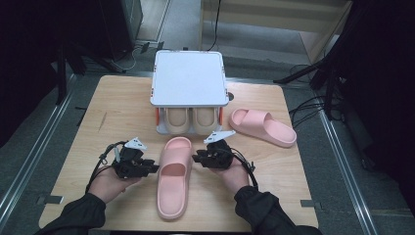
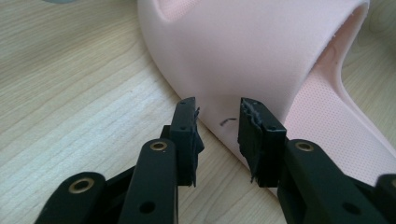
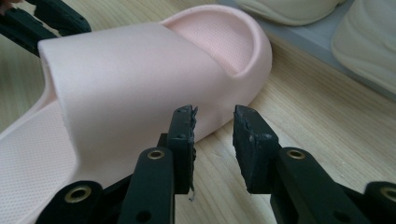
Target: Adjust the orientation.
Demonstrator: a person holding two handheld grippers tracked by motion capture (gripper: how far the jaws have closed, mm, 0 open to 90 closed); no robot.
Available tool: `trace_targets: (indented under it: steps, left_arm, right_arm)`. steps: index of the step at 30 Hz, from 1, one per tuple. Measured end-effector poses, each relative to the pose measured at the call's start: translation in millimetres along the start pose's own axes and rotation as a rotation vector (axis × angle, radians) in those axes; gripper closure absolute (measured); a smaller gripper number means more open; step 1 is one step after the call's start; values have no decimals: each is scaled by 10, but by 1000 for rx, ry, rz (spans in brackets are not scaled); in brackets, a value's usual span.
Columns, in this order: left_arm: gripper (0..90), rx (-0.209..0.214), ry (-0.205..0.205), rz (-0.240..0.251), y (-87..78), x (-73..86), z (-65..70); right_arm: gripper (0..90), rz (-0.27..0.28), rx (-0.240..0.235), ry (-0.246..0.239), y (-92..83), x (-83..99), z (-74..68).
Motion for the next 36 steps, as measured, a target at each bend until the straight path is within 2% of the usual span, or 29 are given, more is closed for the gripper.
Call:
trace_targets:
  steps: [7, 13, 17, 22, 32, 36]
  left_arm:
    - [588, 6, -2, 28, -35, -38, -38]
    - [541, 20, -17, 56, -68, -85, -85]
    - [492, 37, -31, 84, -80, -113, -118]
    - [474, 45, -39, 98, -93, -136, -139]
    - [461, 38, -35, 92, -89, -149, -172]
    - [460, 34, -31, 82, -88, -146, -171]
  right_arm:
    - [645, 19, 5, -8, -81, -43, 41]
    - [620, 57, 26, -8, -261, -107, 151]
    - [605, 90, 46, 18, -457, -148, 285]
    - [605, 121, 85, 41, -690, -168, 450]
    - [598, 105, 153, 34, -1150, -89, 844]
    - [583, 103, 186, 59, -1313, -24, 1048]
Point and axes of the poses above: each handheld gripper's, and its own axes: y roughly forward along the jaws, x roughly out of its underside, z roughly to its right, the point moved 2 cm from there along y, roughly forward along the jaws, and after that the axes turned 15 degrees about z, right-handed, at the moved point
